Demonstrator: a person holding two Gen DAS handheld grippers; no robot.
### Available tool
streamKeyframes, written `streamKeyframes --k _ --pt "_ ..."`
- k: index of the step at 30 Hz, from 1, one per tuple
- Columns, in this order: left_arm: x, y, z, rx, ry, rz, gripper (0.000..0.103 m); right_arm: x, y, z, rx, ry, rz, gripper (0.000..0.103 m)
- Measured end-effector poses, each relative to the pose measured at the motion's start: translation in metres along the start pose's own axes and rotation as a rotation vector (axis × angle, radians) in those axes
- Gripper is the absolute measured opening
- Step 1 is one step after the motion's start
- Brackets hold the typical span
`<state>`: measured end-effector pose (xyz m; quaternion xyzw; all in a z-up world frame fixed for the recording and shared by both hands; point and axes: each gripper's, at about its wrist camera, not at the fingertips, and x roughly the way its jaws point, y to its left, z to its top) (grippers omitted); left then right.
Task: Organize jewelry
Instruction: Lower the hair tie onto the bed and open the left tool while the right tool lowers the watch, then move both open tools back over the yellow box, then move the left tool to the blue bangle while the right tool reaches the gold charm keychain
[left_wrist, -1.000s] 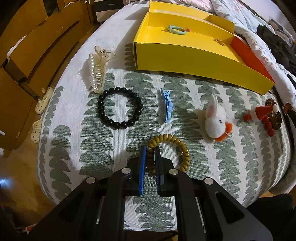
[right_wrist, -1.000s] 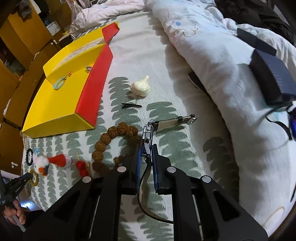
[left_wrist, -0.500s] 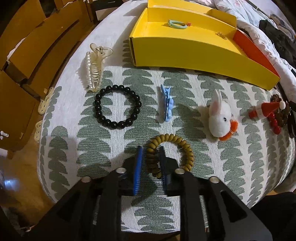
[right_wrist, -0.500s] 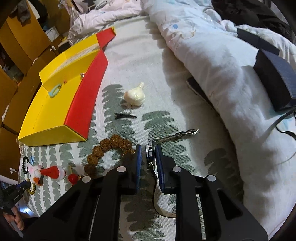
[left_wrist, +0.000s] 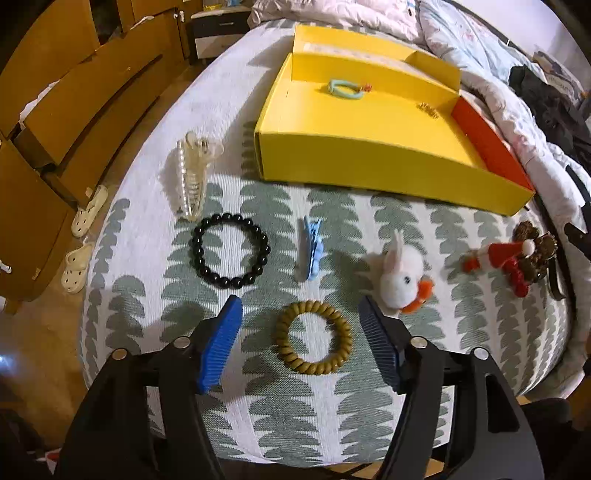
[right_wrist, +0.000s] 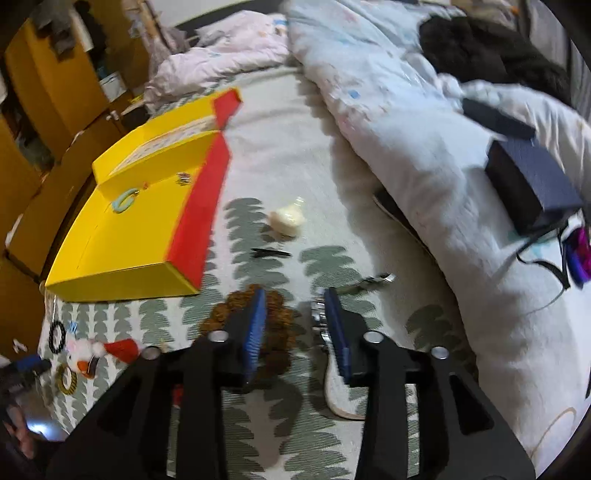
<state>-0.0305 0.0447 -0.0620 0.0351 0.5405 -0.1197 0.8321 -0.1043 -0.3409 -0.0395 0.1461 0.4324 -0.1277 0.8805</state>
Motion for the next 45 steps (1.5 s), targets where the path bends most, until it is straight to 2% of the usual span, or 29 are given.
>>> streamKeyframes --k 10,13,15,17,20,23,28,34,38,45 --pt "0.001 -0.012 0.015 0.001 -0.053 -0.017 0.07 -0.005 0.043 0.006 -0.083 -0.033 0.06 0.043" --pt "0.001 -0.014 0.025 -0.004 -0.078 -0.014 0.07 -0.006 0.053 0.01 -0.094 -0.044 0.082 0.043" --pt "-0.003 -0.018 0.036 -0.007 -0.105 -0.063 0.07 -0.003 0.061 0.016 -0.104 -0.042 0.099 0.044" --pt "-0.006 -0.021 0.044 -0.014 -0.114 -0.057 0.07 0.0 0.07 0.023 -0.113 -0.038 0.12 0.044" --pt "-0.016 -0.029 0.058 -0.007 -0.144 -0.095 0.071 0.003 0.083 0.034 -0.135 -0.038 0.128 0.044" --pt "-0.023 -0.036 0.073 0.007 -0.19 -0.081 0.074 0.012 0.096 0.044 -0.147 -0.023 0.151 0.044" --pt "-0.018 -0.034 0.105 -0.021 -0.171 -0.122 0.074 0.03 0.118 0.06 -0.179 0.013 0.163 0.044" --pt "-0.002 -0.031 0.146 -0.055 -0.143 -0.127 0.074 0.057 0.137 0.085 -0.202 0.062 0.18 0.044" --pt "0.013 -0.02 0.17 -0.109 -0.105 -0.154 0.074 0.074 0.149 0.103 -0.21 0.09 0.195 0.044" --pt "0.045 -0.013 0.201 -0.141 -0.049 -0.148 0.074 0.105 0.172 0.131 -0.26 0.107 0.167 0.044"
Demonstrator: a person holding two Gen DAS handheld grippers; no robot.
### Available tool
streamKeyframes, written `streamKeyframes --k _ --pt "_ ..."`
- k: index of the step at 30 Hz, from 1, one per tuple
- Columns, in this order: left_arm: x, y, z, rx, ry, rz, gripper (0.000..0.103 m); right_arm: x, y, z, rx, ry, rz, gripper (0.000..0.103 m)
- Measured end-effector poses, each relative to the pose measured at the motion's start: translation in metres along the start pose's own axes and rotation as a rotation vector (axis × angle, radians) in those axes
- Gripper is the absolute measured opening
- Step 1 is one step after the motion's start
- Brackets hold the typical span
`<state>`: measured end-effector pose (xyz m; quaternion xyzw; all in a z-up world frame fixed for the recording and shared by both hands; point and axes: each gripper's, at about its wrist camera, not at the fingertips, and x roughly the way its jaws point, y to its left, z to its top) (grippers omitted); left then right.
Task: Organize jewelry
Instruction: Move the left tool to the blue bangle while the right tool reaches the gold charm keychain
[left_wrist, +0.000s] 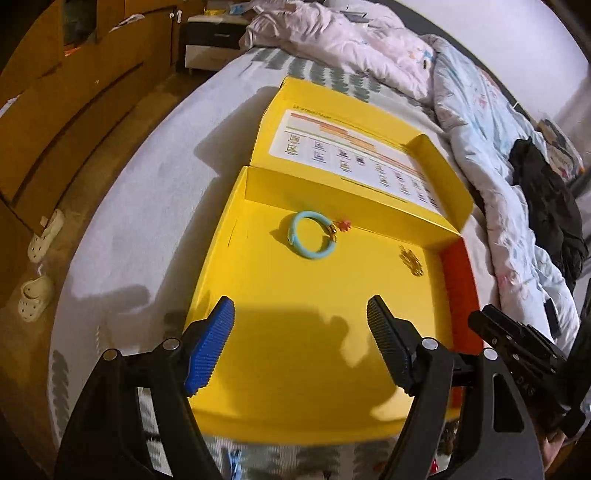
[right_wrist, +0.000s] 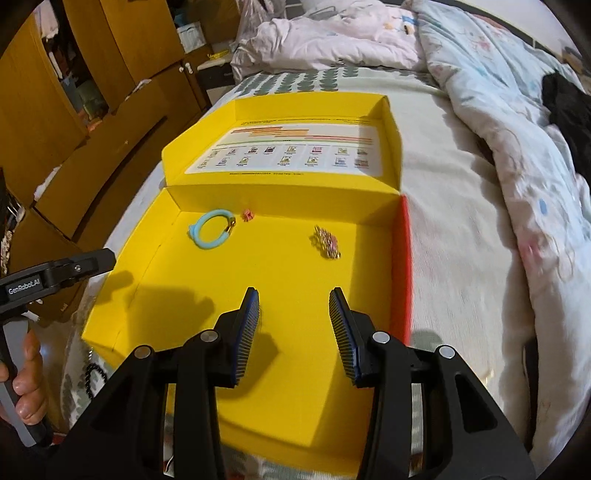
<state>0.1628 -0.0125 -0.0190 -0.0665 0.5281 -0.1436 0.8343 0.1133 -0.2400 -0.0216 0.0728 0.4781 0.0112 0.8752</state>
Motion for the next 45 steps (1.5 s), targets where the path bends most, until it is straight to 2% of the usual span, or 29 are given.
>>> streamKeyframes --k 12,32,41,45 --pt "0.054 -0.013 0.026 0.052 0.058 0.044 0.074 0.064 0.0 0.028 -0.052 0.069 -0.018 0.044" --pt "0.098 -0.005 0.042 0.046 0.128 0.077 0.074 0.113 -0.007 0.048 -0.095 0.138 -0.089 0.044" --pt "0.104 -0.005 0.048 0.063 0.101 0.142 0.074 0.13 -0.011 0.054 -0.097 0.162 -0.109 0.044" --pt "0.107 -0.007 0.048 0.083 0.089 0.18 0.068 0.138 -0.015 0.055 -0.093 0.178 -0.129 0.044"
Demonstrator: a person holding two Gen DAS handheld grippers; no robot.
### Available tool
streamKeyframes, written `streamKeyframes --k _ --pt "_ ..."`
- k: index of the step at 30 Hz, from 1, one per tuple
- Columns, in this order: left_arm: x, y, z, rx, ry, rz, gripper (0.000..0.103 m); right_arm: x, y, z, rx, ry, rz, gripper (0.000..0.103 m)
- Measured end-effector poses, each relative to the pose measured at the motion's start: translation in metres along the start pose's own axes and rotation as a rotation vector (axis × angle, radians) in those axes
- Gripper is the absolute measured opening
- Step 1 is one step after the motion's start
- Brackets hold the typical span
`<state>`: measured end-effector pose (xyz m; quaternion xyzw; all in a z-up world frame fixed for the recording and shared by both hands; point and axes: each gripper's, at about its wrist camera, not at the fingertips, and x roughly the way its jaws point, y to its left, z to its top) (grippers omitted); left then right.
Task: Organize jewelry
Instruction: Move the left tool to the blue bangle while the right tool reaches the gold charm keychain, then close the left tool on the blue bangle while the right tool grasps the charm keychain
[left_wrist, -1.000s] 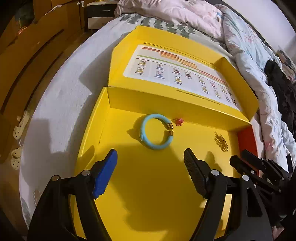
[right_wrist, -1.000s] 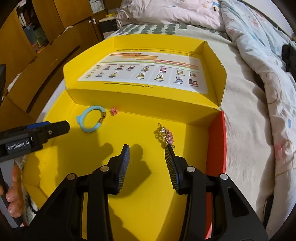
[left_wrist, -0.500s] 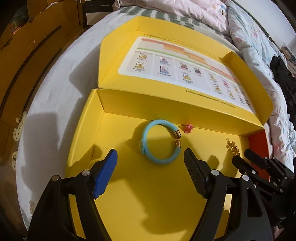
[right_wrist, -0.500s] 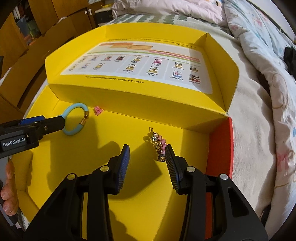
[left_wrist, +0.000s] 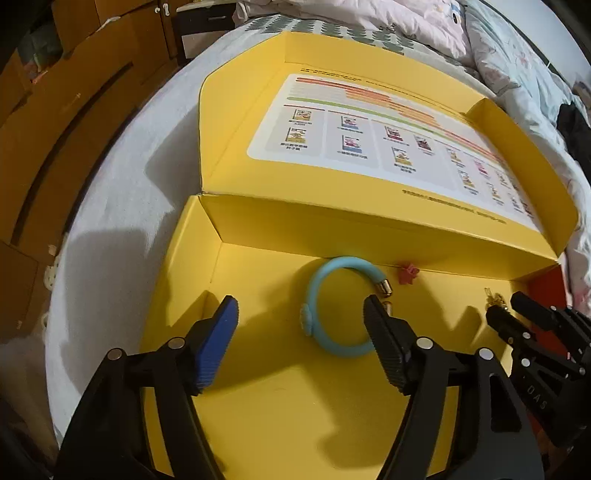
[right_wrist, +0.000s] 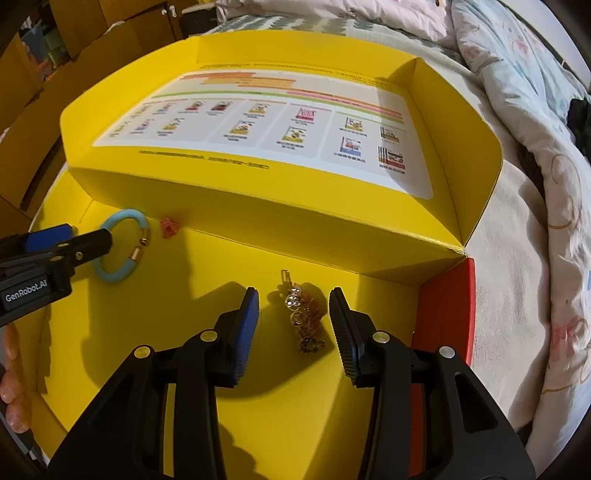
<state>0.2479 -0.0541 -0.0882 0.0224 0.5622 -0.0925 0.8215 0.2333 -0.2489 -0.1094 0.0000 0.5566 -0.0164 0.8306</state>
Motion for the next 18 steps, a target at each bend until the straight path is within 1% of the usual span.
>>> streamKeyframes --k 1,3,5,6,7,8,10,16,18 --pt "-0.001 0.0 0.0 0.0 -0.004 0.005 0.065 0.001 -0.001 0.0 0.003 0.0 -0.005 0.044" --pt "-0.001 0.0 0.0 0.005 -0.007 0.008 0.063 0.004 -0.001 0.001 -0.001 0.006 -0.009 0.044" --pt "-0.001 0.001 0.001 0.01 -0.013 0.016 0.056 0.005 -0.001 0.001 -0.003 0.004 -0.008 0.044" --pt "-0.001 0.0 0.001 0.018 -0.013 0.018 0.048 0.005 -0.001 0.002 -0.006 0.005 -0.009 0.044" --pt "0.001 0.0 0.002 0.02 -0.005 0.011 0.045 0.005 -0.001 0.002 -0.005 0.007 -0.009 0.044" --pt "0.003 0.0 0.003 0.015 0.004 0.002 0.044 0.005 -0.001 0.002 -0.003 0.008 -0.007 0.044" --pt "0.007 0.002 0.003 0.01 0.02 -0.012 0.038 0.004 0.0 0.001 -0.004 0.006 -0.001 0.044" --pt "0.011 0.002 0.001 0.018 0.031 -0.016 0.037 0.001 0.001 -0.004 -0.011 0.004 0.001 0.044" --pt "0.011 0.001 0.0 0.018 0.031 -0.031 0.037 0.002 0.001 -0.004 -0.008 0.003 0.006 0.044"
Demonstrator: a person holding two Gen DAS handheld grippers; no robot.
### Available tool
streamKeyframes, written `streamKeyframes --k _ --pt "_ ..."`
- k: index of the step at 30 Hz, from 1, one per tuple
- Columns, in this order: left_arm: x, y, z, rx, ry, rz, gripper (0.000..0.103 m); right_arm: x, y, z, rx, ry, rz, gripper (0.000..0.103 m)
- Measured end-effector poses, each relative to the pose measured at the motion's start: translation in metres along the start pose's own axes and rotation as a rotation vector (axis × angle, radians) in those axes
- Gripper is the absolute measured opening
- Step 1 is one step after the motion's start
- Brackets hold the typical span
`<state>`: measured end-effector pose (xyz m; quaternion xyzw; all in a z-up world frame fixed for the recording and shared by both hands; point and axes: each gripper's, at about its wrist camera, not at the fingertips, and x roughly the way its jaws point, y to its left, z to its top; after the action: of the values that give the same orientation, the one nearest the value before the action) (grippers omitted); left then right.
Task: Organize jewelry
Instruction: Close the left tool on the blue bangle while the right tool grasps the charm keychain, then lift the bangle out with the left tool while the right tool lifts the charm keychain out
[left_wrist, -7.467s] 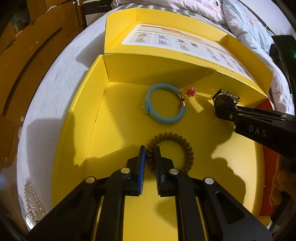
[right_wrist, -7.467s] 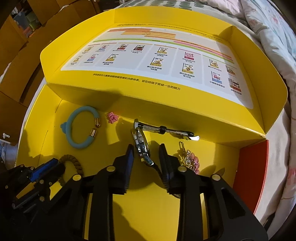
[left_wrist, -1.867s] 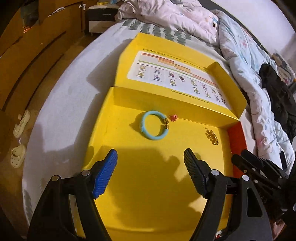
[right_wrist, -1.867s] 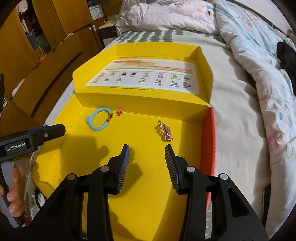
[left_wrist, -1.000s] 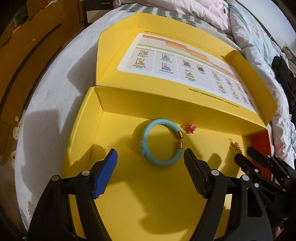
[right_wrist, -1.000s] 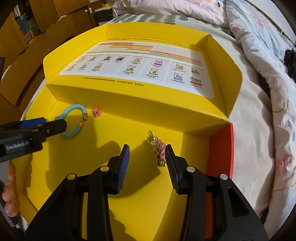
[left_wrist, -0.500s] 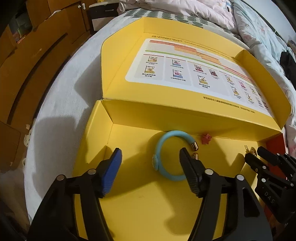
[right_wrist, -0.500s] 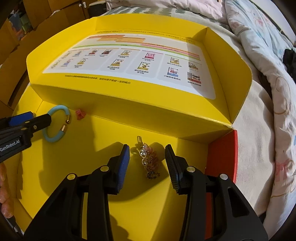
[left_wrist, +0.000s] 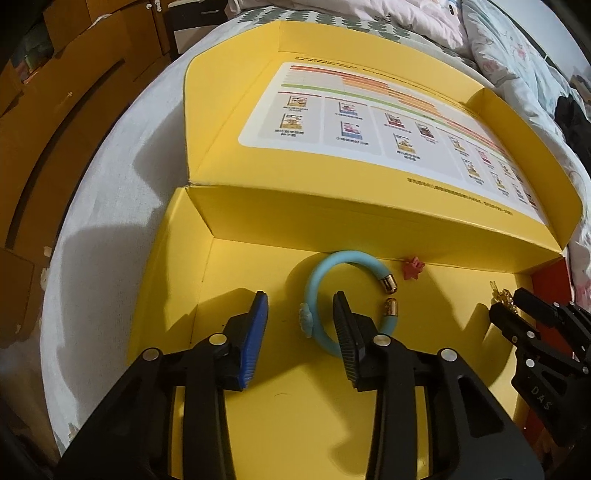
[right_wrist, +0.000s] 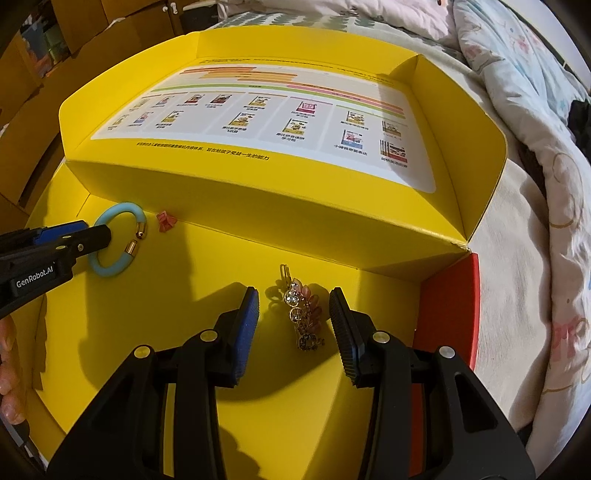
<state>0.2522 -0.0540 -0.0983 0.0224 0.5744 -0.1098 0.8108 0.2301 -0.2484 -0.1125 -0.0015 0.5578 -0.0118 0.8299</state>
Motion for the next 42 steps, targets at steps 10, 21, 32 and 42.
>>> streamKeyframes --k 10,21,32,42 --pt "0.003 0.002 0.003 -0.006 -0.007 -0.019 0.012 -0.001 -0.003 -0.001 0.023 -0.004 0.008 0.039" --pt "0.001 -0.001 0.0 -0.016 -0.001 -0.052 0.011 -0.006 -0.011 -0.007 0.06 0.009 0.012 0.017" --pt "-0.018 0.0 -0.001 -0.033 -0.023 -0.096 0.011 -0.018 -0.016 -0.013 0.097 -0.004 0.043 0.016" --pt "-0.053 -0.004 -0.007 -0.031 -0.057 -0.131 0.011 -0.067 -0.024 -0.02 0.131 -0.068 0.082 0.016"
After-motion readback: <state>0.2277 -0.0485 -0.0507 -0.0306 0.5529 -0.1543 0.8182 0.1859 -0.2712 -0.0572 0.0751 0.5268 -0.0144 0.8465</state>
